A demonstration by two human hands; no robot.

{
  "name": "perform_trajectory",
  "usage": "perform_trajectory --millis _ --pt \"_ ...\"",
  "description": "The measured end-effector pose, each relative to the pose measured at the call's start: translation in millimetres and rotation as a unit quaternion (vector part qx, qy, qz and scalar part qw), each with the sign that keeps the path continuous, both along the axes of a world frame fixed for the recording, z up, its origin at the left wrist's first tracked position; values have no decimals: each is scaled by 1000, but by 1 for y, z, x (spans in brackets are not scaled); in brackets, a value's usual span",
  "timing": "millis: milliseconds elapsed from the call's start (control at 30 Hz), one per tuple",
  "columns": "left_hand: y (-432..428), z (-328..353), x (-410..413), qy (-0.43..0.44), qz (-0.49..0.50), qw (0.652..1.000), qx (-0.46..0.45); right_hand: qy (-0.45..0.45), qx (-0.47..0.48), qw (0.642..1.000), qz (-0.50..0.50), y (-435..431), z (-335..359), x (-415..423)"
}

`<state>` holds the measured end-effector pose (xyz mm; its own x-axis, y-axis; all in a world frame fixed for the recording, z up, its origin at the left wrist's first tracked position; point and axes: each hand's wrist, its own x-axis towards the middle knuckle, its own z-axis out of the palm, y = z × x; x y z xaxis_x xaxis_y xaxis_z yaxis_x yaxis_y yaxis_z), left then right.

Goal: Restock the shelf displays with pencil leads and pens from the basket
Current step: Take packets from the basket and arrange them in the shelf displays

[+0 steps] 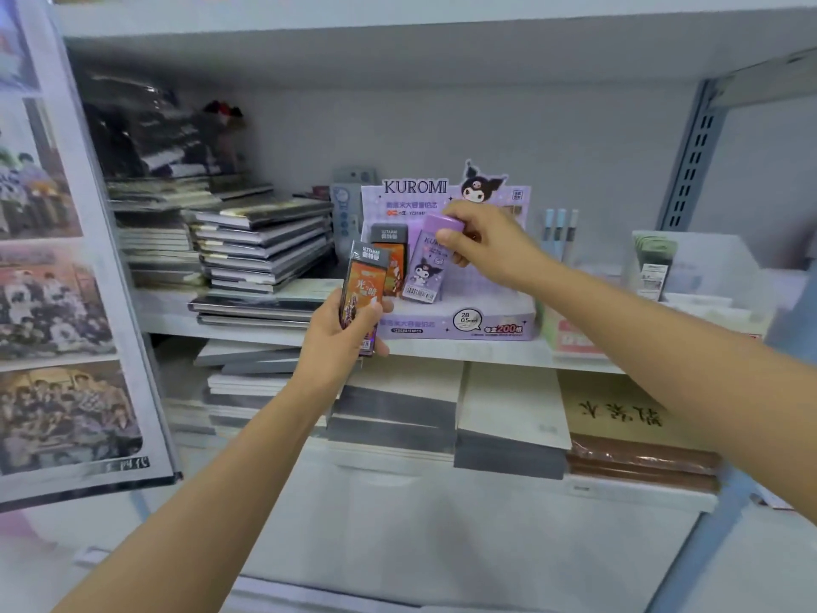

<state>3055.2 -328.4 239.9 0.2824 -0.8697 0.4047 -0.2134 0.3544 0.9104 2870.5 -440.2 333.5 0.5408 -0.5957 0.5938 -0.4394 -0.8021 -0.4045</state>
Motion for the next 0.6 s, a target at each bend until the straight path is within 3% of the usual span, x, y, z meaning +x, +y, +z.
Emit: perform_trajectory --millis 467,600 --pt "6 5 3 5 -30 999 17 167 35 985 3 -8 28 8" --pt "6 6 4 11 -39 999 17 104 -20 994 -23 -7 12 19"
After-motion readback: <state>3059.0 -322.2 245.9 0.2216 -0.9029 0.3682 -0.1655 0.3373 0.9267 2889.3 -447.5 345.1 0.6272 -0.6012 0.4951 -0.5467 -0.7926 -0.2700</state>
